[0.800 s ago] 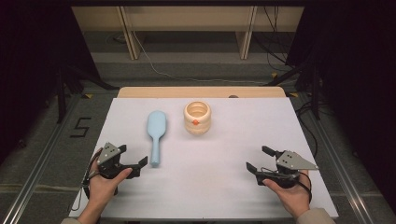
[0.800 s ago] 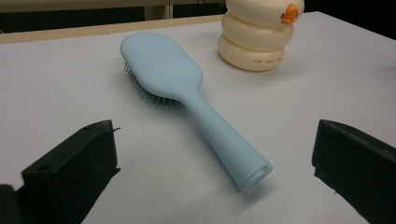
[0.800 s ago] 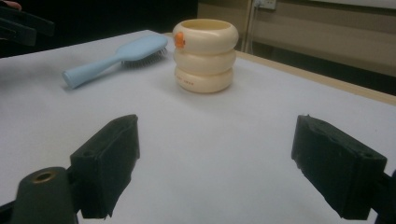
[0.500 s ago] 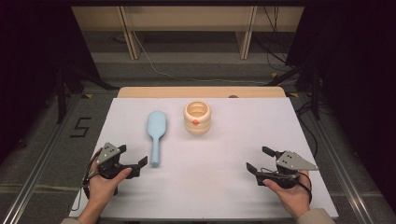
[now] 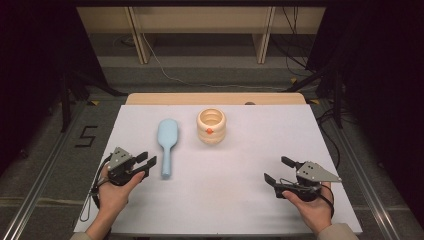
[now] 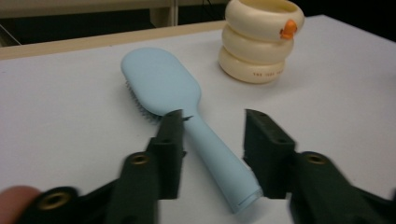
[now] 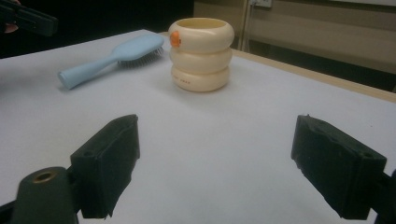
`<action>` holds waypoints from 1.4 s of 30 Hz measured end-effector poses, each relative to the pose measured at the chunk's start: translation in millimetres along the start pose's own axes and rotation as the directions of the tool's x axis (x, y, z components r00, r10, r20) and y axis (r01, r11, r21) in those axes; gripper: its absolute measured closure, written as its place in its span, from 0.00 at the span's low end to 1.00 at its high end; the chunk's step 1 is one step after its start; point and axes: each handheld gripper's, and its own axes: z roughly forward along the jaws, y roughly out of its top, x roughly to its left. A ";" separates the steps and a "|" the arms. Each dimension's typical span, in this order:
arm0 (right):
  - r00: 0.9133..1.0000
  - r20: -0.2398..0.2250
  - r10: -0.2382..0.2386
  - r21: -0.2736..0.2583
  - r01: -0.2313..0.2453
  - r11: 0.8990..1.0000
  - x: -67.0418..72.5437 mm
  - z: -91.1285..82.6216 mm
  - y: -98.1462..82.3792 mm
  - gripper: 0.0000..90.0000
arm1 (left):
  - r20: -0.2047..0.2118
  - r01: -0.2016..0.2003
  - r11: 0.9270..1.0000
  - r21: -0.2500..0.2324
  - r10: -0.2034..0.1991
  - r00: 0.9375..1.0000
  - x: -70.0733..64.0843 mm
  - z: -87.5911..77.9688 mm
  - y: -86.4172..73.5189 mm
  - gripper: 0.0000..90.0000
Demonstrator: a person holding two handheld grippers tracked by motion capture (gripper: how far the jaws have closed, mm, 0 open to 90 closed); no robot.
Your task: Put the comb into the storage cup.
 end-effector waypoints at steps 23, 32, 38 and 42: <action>1.000 -0.004 0.000 0.009 0.000 1.000 0.5 1.1 -1.0 0.18 | 0.097 -0.183 0.962 0.203 0.166 0.981 -29.6 65.4 21.1 1.00; 1.000 0.002 0.000 0.012 0.000 1.000 0.2 0.2 -0.7 0.18 | 0.088 -0.226 0.934 0.277 0.210 0.974 -35.6 81.6 27.8 1.00; 1.000 0.001 0.002 0.011 -0.002 1.000 0.0 -0.1 -1.0 0.18 | 0.077 -0.206 0.921 0.330 0.191 0.979 -36.6 90.5 25.4 1.00; 1.000 0.001 0.005 0.008 -0.005 1.000 -0.1 -0.2 -1.0 0.18 | 0.066 -0.194 0.916 0.351 0.183 0.981 -36.2 93.5 23.6 1.00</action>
